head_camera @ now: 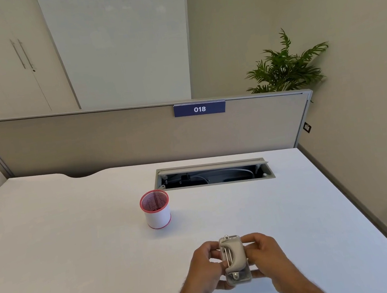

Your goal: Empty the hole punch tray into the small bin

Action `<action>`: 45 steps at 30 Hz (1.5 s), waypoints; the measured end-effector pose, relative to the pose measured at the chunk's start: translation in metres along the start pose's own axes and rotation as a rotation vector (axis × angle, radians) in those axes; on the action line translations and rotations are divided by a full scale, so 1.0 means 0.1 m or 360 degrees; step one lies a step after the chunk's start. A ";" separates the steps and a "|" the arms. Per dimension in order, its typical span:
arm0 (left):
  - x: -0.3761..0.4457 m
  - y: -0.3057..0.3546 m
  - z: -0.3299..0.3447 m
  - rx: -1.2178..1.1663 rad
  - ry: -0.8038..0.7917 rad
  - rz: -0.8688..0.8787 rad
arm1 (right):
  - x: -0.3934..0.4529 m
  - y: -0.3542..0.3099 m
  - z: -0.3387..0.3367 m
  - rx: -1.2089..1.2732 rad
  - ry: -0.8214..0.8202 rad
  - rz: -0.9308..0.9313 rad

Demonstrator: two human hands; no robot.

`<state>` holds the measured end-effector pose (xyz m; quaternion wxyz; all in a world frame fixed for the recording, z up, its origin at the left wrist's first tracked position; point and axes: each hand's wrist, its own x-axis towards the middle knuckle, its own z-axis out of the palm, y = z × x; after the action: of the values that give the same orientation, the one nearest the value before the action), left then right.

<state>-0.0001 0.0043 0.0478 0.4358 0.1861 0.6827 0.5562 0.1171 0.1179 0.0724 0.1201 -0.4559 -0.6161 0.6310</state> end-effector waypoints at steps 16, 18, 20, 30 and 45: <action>0.04 -0.35 -0.15 0.0845 0.0565 0.0634 | 0.05 0.16 0.08 -0.0005 0.0077 -0.0015; 0.04 -0.49 -0.26 0.1264 0.0683 0.0822 | 0.07 0.21 0.09 -0.0003 0.0072 0.0032; 0.05 -0.59 -0.36 0.1647 0.0689 0.0820 | 0.08 0.28 0.10 0.0006 0.0065 0.0070; 0.02 -0.86 -0.53 0.1997 0.0534 0.0435 | 0.14 0.51 0.21 -0.0092 0.0082 0.0160; 0.03 -0.83 -0.54 0.2078 0.0420 0.0308 | 0.16 0.55 0.19 -0.0188 0.0063 0.0168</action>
<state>-0.0263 -0.0519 -0.0296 0.0950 0.4020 0.9068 0.0840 0.1169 0.1048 0.0136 0.0717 -0.5064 -0.6248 0.5900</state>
